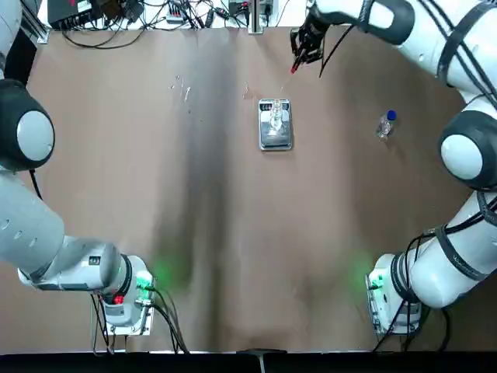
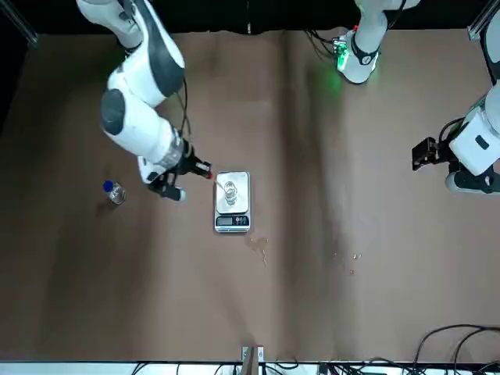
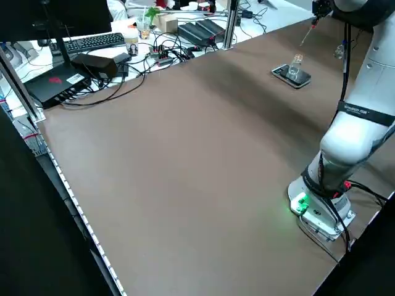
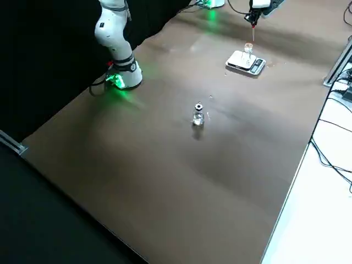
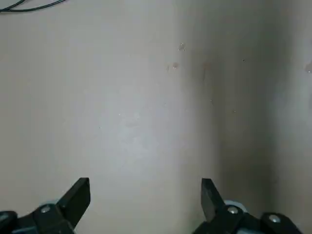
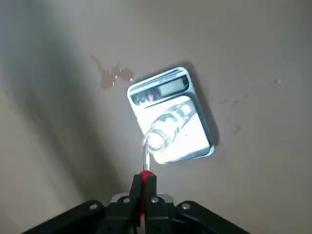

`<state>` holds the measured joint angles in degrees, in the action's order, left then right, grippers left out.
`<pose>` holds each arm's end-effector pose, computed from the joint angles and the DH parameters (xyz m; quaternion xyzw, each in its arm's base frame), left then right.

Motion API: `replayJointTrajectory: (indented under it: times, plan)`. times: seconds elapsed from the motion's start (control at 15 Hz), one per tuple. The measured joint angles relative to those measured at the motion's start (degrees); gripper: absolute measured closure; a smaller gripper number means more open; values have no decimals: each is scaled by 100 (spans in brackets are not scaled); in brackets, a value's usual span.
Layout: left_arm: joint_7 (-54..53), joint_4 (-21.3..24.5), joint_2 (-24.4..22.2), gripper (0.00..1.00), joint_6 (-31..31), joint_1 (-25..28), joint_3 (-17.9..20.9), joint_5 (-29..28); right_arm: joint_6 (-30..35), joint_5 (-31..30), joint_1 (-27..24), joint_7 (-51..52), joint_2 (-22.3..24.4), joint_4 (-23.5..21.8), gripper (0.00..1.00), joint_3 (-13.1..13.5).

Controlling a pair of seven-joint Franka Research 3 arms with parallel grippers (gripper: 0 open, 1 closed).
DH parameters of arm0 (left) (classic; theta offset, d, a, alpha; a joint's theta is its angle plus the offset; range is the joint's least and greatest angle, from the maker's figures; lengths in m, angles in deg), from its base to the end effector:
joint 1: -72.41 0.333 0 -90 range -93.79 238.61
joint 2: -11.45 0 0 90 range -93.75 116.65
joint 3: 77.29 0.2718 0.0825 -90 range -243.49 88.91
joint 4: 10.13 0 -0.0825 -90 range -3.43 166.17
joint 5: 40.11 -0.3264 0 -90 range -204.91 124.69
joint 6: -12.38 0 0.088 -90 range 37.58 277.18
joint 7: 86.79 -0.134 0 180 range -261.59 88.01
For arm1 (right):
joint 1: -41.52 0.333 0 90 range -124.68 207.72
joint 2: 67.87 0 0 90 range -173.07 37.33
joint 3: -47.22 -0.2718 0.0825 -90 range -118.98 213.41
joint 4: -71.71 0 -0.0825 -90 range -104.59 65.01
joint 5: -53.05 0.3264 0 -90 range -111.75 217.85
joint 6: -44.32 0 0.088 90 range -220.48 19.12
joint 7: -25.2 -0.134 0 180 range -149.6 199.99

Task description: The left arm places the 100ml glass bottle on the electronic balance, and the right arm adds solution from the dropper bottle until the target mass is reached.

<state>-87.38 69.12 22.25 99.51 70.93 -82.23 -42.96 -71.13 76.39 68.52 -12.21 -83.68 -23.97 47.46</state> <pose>0.5372 -0.0495 0.5288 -0.9977 0.0599 0.0243 0.0180 0.5091 0.2938 0.4079 -0.9672 0.1710 0.0696 0.1747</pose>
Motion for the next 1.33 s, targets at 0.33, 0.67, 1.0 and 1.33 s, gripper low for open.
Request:
replayJointTrajectory:
  times: [0.33, 0.67, 1.0, 1.33]
  plan:
    - [0, 1, 0, 0, 0, 0, 1, 0, 552, -670, -687, 130, 300, 2, 95, 46]
    - [0, 1, 0, 0, 0, 0, 2, 0, 1071, -1283, -1554, 1134, 351, 1, 95, 74]
    - [0, 1, 0, 0, 0, 0, 2, 0, 1226, -1776, -2250, 2008, 351, 0, 95, 87]
    - [0, 1, 0, 0, 0, 1, 2, 0, 1285, -2109, -2872, 2834, 350, -26, 95, 92]
